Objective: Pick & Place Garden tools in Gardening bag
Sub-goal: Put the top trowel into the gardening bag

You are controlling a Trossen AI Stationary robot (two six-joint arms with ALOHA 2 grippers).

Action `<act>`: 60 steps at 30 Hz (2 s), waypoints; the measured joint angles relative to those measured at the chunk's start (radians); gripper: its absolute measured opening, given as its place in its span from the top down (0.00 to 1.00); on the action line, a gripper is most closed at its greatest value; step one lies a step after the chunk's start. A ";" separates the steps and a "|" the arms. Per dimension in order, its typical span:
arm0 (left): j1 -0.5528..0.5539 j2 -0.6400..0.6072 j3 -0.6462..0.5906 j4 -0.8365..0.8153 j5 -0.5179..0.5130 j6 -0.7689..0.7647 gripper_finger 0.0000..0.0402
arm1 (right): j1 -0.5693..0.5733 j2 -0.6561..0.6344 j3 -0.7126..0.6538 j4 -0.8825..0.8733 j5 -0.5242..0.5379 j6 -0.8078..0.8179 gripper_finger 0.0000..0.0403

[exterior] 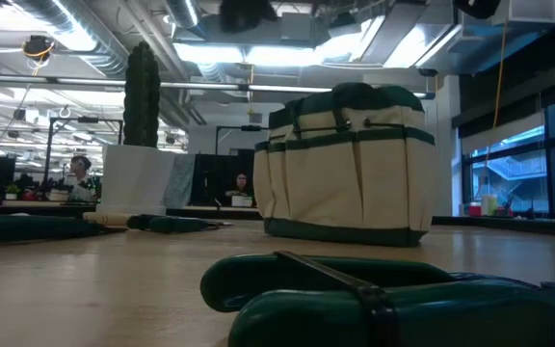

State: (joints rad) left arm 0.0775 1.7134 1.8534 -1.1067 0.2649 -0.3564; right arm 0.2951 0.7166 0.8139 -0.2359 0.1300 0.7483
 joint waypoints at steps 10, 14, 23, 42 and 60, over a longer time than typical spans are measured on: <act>-0.168 -0.002 -0.026 -0.166 -0.340 -0.423 0.58 | 0.000 0.000 0.000 -0.004 -0.004 0.033 0.52; -0.194 -0.009 -0.122 -0.176 -0.367 -0.568 0.57 | 0.000 0.000 0.000 0.001 0.005 0.033 0.52; -0.247 -0.051 -0.390 -0.010 -0.289 -0.733 0.57 | 0.000 0.000 0.000 0.000 0.028 0.029 0.52; -0.164 -0.506 -1.018 0.379 -0.529 -0.975 0.63 | 0.000 0.001 0.000 0.000 0.085 0.033 0.52; 0.063 -0.352 -1.050 0.298 -0.419 -0.771 0.64 | -0.013 0.005 0.000 -0.012 0.078 0.052 0.52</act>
State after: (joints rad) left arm 0.1402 1.3610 0.8031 -0.8084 -0.1541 -1.1279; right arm 0.2821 0.7212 0.8135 -0.2481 0.2079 0.8001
